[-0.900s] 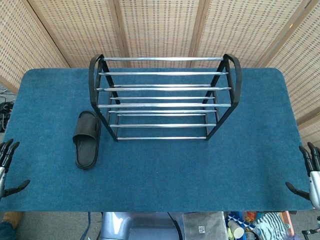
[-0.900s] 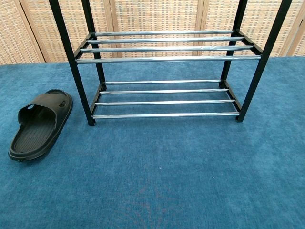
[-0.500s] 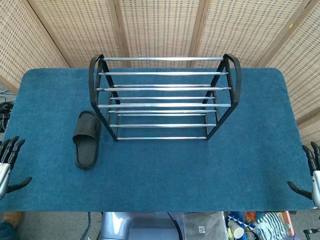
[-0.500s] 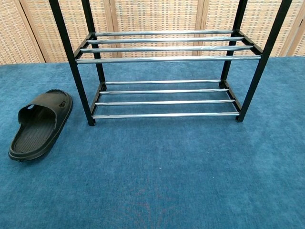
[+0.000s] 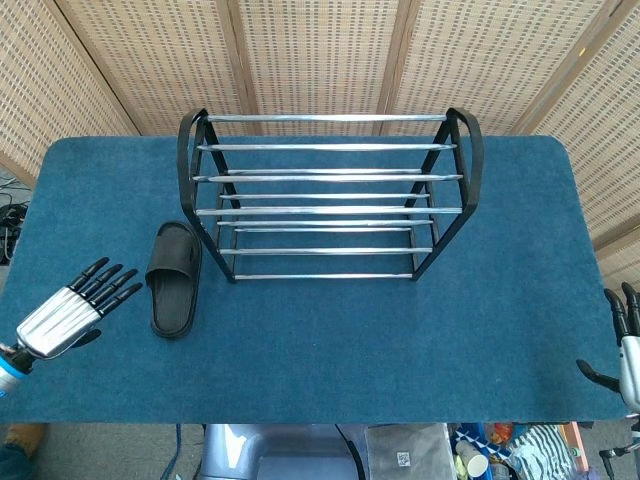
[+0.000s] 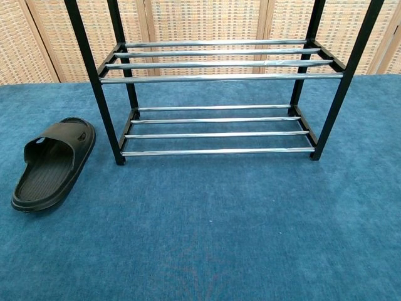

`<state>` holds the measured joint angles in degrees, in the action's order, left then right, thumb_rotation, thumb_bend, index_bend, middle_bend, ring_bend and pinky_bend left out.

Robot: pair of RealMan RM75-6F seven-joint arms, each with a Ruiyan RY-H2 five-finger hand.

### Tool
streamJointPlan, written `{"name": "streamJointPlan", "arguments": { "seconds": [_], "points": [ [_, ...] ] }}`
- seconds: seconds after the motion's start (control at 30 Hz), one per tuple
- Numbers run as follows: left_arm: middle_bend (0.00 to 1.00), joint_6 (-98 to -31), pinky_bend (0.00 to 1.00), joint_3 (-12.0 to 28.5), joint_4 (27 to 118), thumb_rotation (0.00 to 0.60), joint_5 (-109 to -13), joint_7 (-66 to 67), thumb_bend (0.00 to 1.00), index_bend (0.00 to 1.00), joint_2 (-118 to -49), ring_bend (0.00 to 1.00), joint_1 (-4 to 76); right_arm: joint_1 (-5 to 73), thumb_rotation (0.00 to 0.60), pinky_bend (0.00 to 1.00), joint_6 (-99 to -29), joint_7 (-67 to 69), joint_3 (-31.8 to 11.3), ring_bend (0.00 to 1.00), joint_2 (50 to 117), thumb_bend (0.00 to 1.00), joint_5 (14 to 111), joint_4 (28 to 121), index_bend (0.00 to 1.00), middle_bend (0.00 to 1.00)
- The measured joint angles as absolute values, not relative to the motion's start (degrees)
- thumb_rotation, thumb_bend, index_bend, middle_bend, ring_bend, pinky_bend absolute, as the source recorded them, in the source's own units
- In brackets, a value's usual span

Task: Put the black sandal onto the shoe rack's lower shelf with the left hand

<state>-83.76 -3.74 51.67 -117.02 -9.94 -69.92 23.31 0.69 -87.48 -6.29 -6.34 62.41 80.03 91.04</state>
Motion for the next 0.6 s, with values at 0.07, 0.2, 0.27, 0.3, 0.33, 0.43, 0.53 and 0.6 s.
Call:
{"name": "streamJointPlan", "arguments": {
  "seconds": [0.07, 0.2, 0.27, 0.3, 0.33, 0.43, 0.53, 0.6],
  "points": [
    [0.00, -84.58, 0.03, -5.09, 45.79, 0.600, -119.27, -14.04, 0.17, 0.00, -72.13, 0.00, 25.56, 0.78, 0.600, 0.00, -87.07, -6.71, -6.60, 0.00, 62.64, 0.00, 79.06, 90.72, 0.00, 0.00],
    [0.00, -86.05, 0.04, -8.30, 33.97, 0.600, -122.93, -22.84, 0.17, 0.00, -76.98, 0.00, 29.94, 0.99, 0.600, 0.00, -86.37, -7.71, -7.26, 0.00, 63.15, 0.00, 77.12, 90.11, 0.00, 0.00],
    [0.00, -86.58, 0.04, -10.13, 28.31, 0.600, -124.43, -25.46, 0.17, 0.00, -79.43, 0.00, 32.18, 1.07, 0.600, 0.00, -86.20, -8.06, -7.59, 0.00, 63.30, 0.00, 76.38, 89.94, 0.00, 0.00],
    [0.00, -86.77, 0.04, -10.94, 26.10, 0.600, -124.97, -26.38, 0.17, 0.00, -80.40, 0.00, 33.14, 1.14, 0.600, 0.00, -86.06, -8.27, -7.80, 0.00, 63.39, 0.00, 75.88, 89.85, 0.00, 0.00],
    [0.00, -86.90, 0.04, -12.06, 23.41, 0.600, -125.59, -27.60, 0.17, 0.00, -81.60, 0.00, 34.45, 1.18, 0.600, 0.00, -85.93, -8.39, -7.95, 0.00, 63.44, 0.00, 75.48, 89.79, 0.00, 0.00],
    [0.00, -86.75, 0.04, -15.09, 18.39, 0.600, -126.71, -30.82, 0.17, 0.00, -84.08, 0.00, 37.70, 1.35, 0.600, 0.00, -85.15, -8.45, -8.34, 0.00, 63.52, 0.00, 74.24, 89.69, 0.00, 0.00],
    [0.00, -86.35, 0.04, -16.78, 16.18, 0.600, -126.85, -33.30, 0.17, 0.00, -85.72, 0.00, 39.68, 1.42, 0.600, 0.00, -84.58, -8.09, -8.57, 0.00, 63.45, 0.00, 73.38, 89.66, 0.00, 0.00],
    [0.00, -85.84, 0.04, -17.62, 15.18, 0.600, -126.75, -34.19, 0.17, 0.00, -86.52, 0.00, 40.77, 1.46, 0.600, 0.00, -84.25, -7.96, -8.73, 0.00, 63.38, 0.00, 72.85, 89.64, 0.00, 0.00]
  ]
}}
